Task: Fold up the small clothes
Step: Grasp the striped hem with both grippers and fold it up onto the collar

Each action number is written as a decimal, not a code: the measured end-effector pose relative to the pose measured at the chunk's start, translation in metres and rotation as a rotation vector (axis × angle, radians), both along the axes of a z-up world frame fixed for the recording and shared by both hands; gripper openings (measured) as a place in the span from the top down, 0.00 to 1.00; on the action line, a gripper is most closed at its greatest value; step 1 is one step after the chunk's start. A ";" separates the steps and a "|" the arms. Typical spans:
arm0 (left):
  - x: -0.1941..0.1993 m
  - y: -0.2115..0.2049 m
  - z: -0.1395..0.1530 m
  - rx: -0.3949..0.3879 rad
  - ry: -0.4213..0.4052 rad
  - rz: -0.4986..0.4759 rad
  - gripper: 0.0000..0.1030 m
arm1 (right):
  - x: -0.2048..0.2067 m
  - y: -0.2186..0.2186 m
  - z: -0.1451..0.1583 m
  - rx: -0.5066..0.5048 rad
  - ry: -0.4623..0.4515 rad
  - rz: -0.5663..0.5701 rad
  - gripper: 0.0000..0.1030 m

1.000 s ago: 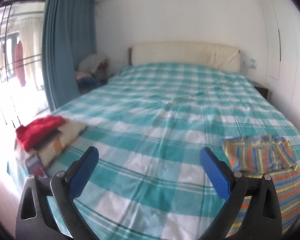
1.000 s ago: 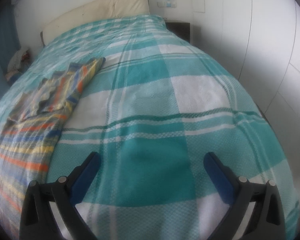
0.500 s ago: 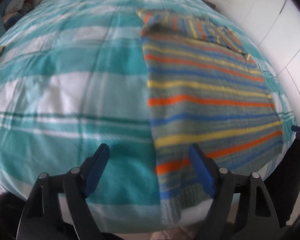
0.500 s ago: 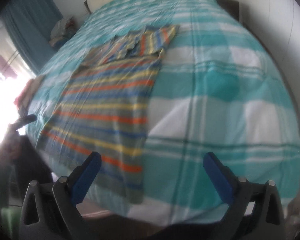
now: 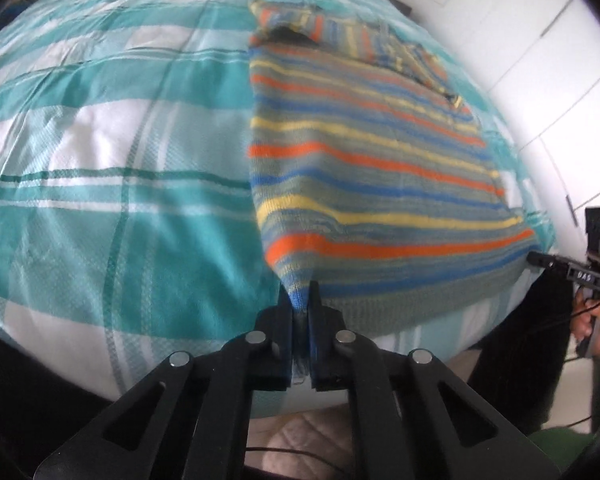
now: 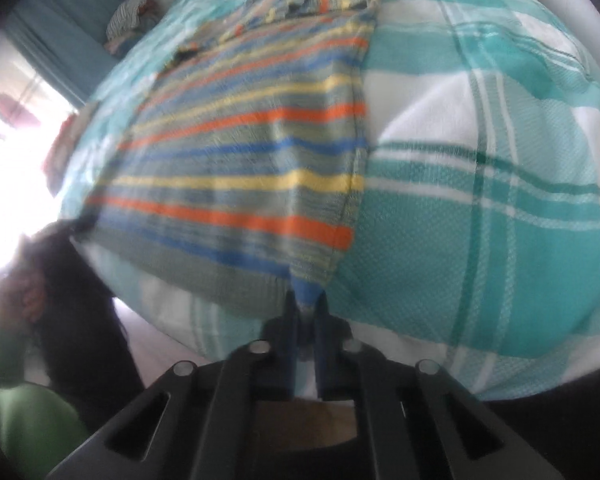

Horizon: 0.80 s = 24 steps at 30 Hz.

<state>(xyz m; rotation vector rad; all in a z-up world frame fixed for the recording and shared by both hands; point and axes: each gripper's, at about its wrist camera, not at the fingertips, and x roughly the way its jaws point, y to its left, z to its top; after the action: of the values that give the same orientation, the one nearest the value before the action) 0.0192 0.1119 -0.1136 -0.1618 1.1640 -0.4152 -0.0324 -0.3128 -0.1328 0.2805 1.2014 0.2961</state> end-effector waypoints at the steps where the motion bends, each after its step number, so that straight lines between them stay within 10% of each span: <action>1: 0.007 0.006 0.007 -0.052 -0.006 0.017 0.96 | 0.003 -0.004 0.009 0.045 -0.023 -0.017 0.94; 10: 0.162 0.008 0.043 -0.294 -0.130 0.102 0.96 | 0.130 -0.038 0.057 0.154 -0.246 -0.146 0.94; 17: 0.312 -0.030 0.039 -0.231 -0.145 0.156 0.95 | 0.279 -0.076 0.067 0.178 -0.258 -0.267 0.94; 20: 0.373 -0.032 0.015 -0.118 -0.064 0.316 0.68 | 0.344 -0.094 0.053 0.218 -0.298 -0.338 0.84; 22: 0.375 -0.013 0.007 -0.170 -0.035 0.398 0.48 | 0.365 -0.106 0.040 0.174 -0.263 -0.430 0.49; 24: 0.361 0.002 0.006 -0.229 -0.059 0.381 0.41 | 0.362 -0.112 0.039 0.191 -0.282 -0.426 0.47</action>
<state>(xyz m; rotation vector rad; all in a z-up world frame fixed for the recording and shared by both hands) 0.3799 0.1139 -0.1078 -0.5576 0.9982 -0.2128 0.3297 -0.4248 -0.0942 0.6291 0.8108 0.0725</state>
